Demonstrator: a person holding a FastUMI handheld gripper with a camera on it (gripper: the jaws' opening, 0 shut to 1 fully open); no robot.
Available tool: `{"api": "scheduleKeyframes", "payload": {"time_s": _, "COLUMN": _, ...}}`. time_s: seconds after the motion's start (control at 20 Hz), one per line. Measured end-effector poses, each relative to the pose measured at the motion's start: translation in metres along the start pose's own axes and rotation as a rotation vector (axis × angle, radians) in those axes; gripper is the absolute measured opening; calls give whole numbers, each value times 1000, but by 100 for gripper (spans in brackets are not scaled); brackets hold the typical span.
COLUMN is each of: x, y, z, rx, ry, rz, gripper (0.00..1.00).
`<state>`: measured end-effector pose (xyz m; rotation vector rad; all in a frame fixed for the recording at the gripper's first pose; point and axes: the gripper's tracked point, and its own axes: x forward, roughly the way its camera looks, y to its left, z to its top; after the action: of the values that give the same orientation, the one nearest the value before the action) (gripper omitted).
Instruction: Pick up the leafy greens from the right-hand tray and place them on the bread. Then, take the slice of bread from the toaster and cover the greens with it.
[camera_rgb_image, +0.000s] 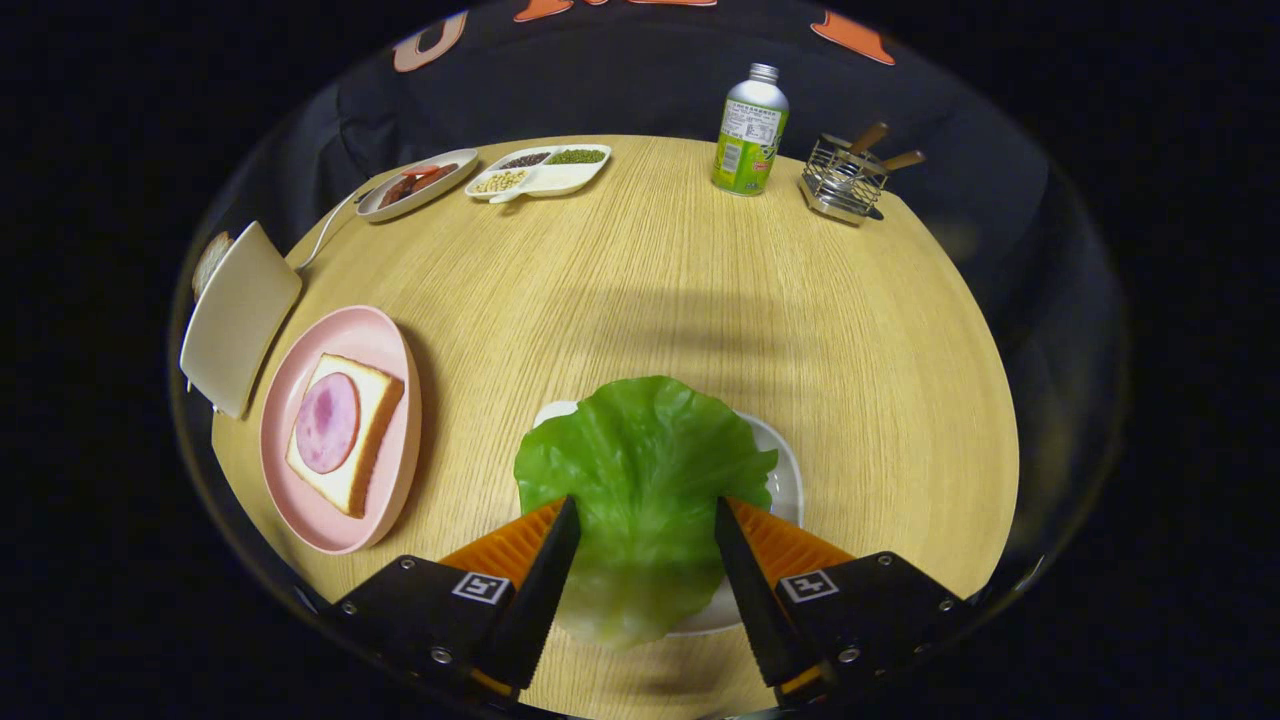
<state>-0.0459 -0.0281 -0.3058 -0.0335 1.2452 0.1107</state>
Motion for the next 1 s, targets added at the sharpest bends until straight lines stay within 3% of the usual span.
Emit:
{"api": "scheduleKeyframes", "payload": {"time_s": 0.3, "x": 2, "y": -5, "z": 0, "rx": 3, "ry": -16, "rz": 3, "gripper": 60}}
{"api": "scheduleKeyframes", "payload": {"time_s": 0.65, "x": 3, "y": -3, "z": 2, "rx": -5, "ry": -62, "rz": 18, "gripper": 17}}
{"api": "scheduleKeyframes", "payload": {"time_s": 0.75, "x": 1, "y": -4, "z": 3, "rx": -7, "ry": -73, "rz": 16, "gripper": 9}}
{"api": "scheduleKeyframes", "payload": {"time_s": 1.0, "x": -16, "y": 6, "z": 19, "rx": 1, "ry": -144, "rz": 52, "gripper": 6}}
